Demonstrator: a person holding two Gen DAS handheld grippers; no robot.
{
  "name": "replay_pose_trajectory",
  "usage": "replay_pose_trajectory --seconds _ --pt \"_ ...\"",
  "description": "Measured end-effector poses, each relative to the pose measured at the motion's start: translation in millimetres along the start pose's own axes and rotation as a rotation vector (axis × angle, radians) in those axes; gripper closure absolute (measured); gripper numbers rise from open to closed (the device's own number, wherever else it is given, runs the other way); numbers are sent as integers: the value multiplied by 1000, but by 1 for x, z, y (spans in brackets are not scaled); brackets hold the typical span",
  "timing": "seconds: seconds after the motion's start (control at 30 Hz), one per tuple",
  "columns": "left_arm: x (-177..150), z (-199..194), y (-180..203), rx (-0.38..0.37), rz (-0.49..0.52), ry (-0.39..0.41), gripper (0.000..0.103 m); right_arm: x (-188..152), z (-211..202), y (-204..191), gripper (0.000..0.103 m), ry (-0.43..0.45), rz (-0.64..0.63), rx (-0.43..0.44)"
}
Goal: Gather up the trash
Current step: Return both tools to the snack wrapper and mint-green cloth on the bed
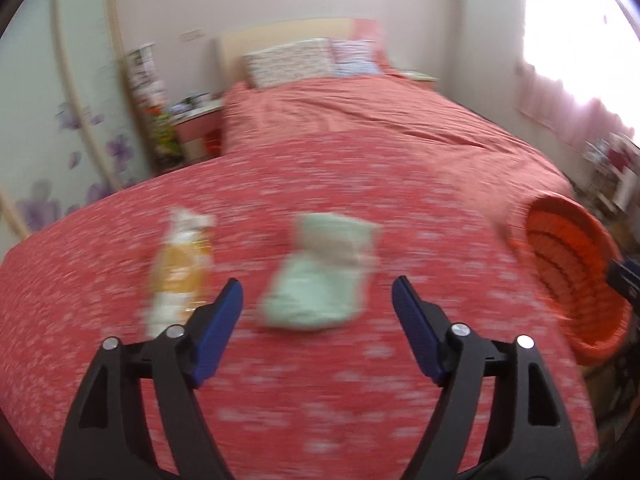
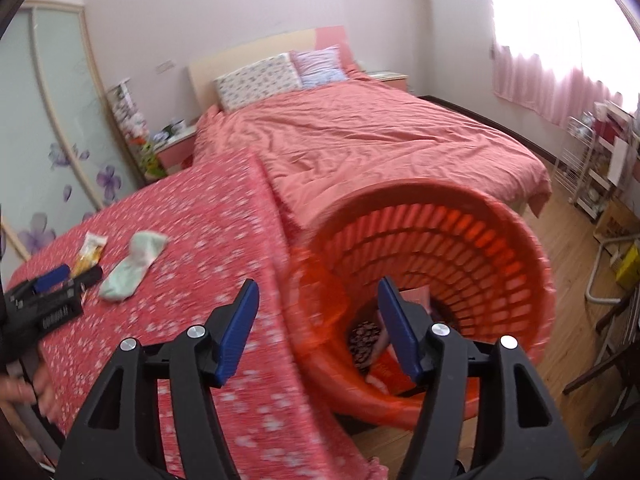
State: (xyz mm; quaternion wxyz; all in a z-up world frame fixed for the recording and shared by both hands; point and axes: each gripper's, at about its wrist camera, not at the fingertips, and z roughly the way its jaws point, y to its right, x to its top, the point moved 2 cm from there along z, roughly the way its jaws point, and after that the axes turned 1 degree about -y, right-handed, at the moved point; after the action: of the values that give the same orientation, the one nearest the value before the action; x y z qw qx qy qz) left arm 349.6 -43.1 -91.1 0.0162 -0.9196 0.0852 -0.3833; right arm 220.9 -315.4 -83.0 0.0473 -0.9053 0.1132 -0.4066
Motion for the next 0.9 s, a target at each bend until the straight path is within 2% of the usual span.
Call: replay_pose_trajectory --seconds 0.1,0.23,0.43,0.53,0.6,0.7,0.9 --pt "1 13 -48 130 -49 -1 18 -5 4 -22 41 -17 -37 22" --pt "6 35 -85 212 -106 -26 15 -12 12 -48 41 -40 -83 40" --pt "12 75 -102 186 -155 -102 16 -16 21 -75 41 -63 -139 57" --pt "12 92 -105 193 -165 -140 23 -16 24 -85 41 -68 -150 62" --pt "12 97 -109 151 -187 -158 41 -16 27 -93 41 -74 -154 69" --pt "10 93 -117 152 -190 -167 59 -16 34 -107 41 -87 -169 83" --pt "-19 66 -151 175 -181 -184 59 -18 49 -143 41 -115 -209 126"
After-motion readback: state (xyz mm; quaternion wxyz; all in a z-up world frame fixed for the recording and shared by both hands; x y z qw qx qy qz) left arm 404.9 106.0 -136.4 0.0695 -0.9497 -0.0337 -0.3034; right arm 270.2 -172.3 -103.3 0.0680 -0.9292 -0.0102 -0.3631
